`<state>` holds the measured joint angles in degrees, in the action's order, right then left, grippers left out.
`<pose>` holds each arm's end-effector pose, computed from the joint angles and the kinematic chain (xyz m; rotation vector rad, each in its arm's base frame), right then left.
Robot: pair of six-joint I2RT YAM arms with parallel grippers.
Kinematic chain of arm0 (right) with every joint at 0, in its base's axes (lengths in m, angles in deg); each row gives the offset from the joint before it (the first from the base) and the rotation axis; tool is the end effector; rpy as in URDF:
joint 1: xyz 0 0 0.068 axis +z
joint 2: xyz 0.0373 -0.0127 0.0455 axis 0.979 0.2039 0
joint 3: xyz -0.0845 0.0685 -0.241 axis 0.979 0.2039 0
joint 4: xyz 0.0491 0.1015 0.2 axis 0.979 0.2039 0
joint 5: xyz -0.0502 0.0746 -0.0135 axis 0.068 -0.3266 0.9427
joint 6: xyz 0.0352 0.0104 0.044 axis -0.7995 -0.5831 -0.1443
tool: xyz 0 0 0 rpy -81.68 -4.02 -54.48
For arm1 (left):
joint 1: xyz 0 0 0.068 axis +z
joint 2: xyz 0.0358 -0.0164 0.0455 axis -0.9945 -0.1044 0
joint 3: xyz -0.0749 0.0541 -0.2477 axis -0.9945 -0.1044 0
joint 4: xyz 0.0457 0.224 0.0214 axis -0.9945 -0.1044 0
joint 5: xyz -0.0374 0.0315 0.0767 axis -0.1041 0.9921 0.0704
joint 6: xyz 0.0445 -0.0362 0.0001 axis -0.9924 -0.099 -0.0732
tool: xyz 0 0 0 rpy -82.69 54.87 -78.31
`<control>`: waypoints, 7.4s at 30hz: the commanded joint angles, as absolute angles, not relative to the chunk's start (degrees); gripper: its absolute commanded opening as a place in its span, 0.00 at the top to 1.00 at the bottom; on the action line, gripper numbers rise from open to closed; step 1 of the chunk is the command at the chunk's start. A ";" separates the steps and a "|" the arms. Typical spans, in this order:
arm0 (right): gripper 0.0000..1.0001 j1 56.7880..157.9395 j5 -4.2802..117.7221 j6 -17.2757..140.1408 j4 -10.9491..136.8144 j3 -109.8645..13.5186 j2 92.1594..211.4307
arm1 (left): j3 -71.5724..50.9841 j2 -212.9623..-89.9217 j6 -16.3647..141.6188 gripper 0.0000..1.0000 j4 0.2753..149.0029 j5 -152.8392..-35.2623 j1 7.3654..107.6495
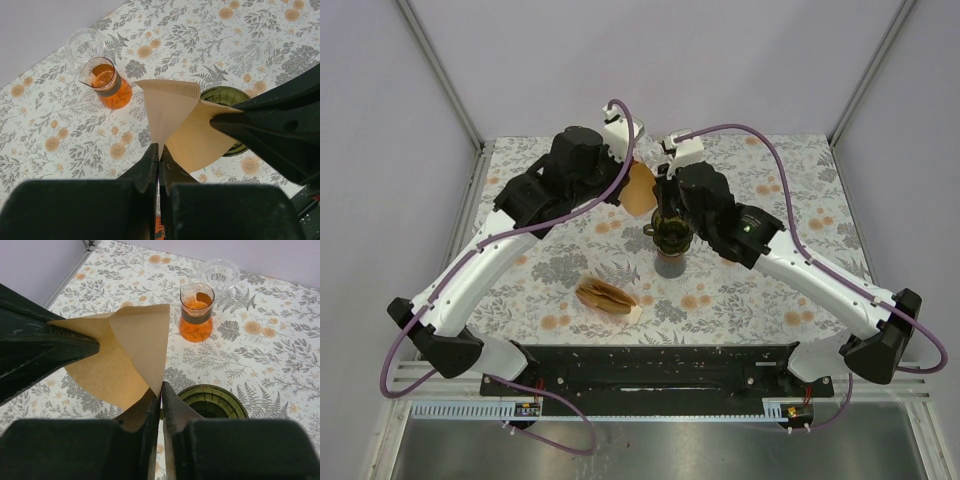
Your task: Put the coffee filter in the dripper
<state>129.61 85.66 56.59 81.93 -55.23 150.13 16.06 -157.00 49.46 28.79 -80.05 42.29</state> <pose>0.1908 0.2153 0.4050 -0.3811 1.8173 0.4254 0.2008 -0.1736 0.4359 0.6937 1.9206 -0.3399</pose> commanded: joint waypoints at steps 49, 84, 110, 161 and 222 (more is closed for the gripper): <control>0.90 110.67 58.39 55.94 121.67 -75.02 163.00 | 23.80 -173.42 47.44 0.93 19.89 -99.41 44.19; 1.00 110.40 60.50 59.28 115.07 -71.42 166.51 | 28.55 -176.05 44.90 0.48 20.06 -103.97 48.41; 1.00 110.32 57.42 58.75 112.44 -70.27 167.22 | 26.26 -182.56 45.25 0.51 24.28 -106.53 48.41; 1.00 110.40 51.35 59.02 106.63 -66.14 166.25 | 24.50 -179.57 42.17 0.71 21.56 -112.77 49.03; 0.72 110.40 51.44 60.86 102.50 -63.33 160.28 | 16.41 -175.88 41.29 1.00 33.34 -111.10 48.94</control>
